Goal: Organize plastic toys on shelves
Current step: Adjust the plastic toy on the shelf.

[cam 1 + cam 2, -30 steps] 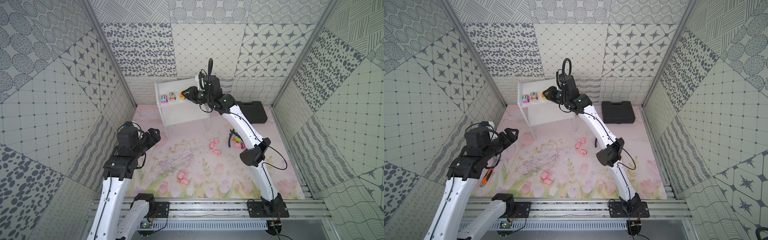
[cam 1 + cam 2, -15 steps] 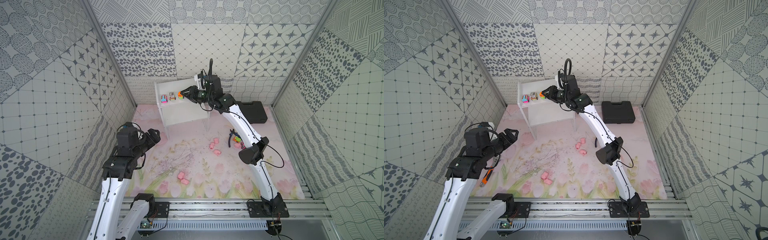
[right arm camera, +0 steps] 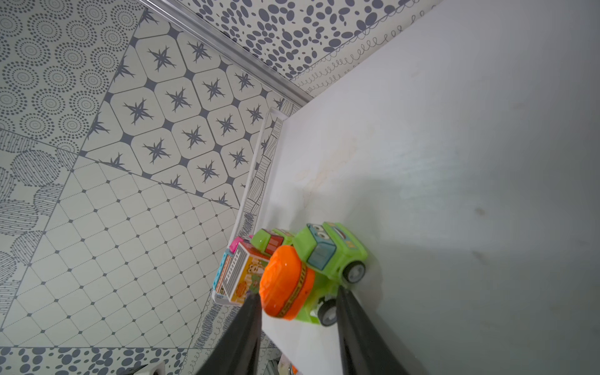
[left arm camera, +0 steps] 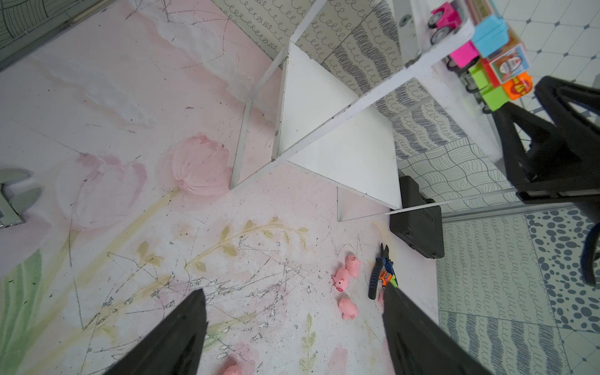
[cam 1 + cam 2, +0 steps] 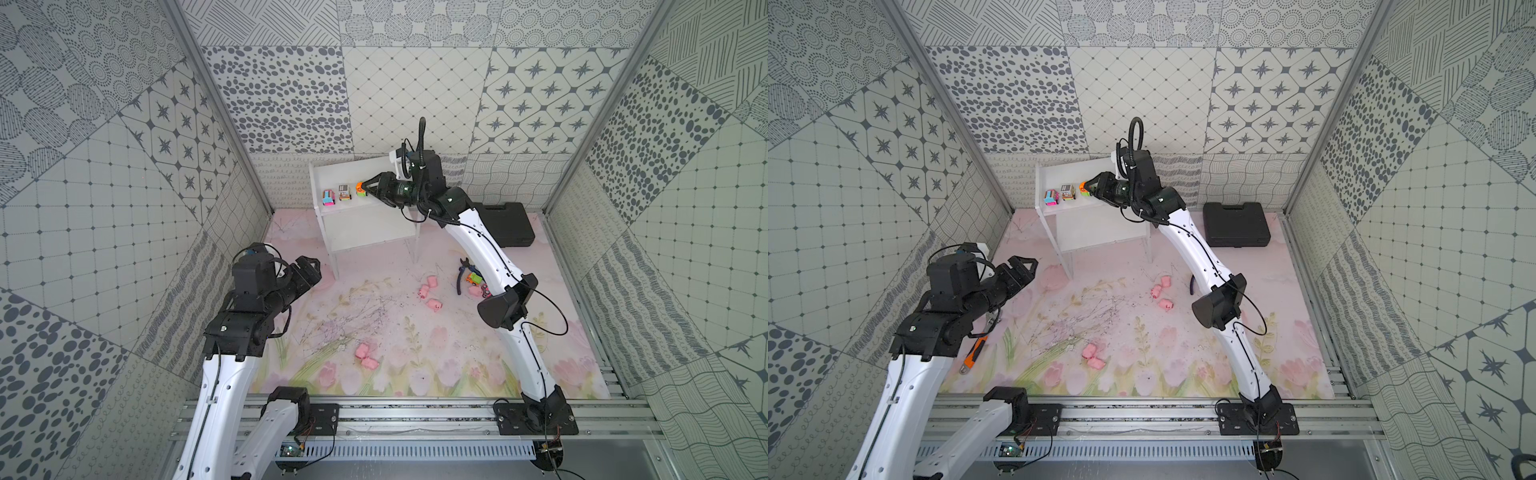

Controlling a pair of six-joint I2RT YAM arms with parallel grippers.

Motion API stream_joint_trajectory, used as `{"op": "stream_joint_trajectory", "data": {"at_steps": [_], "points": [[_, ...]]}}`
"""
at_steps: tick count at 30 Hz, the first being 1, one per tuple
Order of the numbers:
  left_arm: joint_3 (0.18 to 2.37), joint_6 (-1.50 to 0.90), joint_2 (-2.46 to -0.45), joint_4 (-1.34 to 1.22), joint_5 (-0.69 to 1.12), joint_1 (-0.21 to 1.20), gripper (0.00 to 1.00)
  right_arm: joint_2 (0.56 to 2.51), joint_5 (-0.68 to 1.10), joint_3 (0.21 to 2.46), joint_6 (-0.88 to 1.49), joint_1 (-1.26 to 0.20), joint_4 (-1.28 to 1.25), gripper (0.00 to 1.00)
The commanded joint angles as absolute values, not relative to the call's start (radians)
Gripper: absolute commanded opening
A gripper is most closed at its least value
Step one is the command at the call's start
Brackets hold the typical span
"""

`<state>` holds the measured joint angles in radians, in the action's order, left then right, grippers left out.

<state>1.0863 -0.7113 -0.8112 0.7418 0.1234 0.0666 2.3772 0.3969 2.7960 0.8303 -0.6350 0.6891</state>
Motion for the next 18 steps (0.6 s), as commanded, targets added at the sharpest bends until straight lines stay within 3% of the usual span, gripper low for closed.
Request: {"op": "stream_joint_trajectory", "data": {"at_steps": [1,13,18], "points": [[1.109,-0.715,-0.805,0.742,0.136,0.055,0.88,2.316,0.365,2.820,0.771,-0.626,0.710,0.46],[1.132,-0.723,-0.788,0.708,0.139,0.056,0.88,2.245,0.364,2.812,0.420,-0.664,0.713,0.62],[1.178,-0.722,-0.799,0.694,0.150,0.056,0.88,2.234,0.224,2.813,0.338,-0.706,0.723,0.68]]}}
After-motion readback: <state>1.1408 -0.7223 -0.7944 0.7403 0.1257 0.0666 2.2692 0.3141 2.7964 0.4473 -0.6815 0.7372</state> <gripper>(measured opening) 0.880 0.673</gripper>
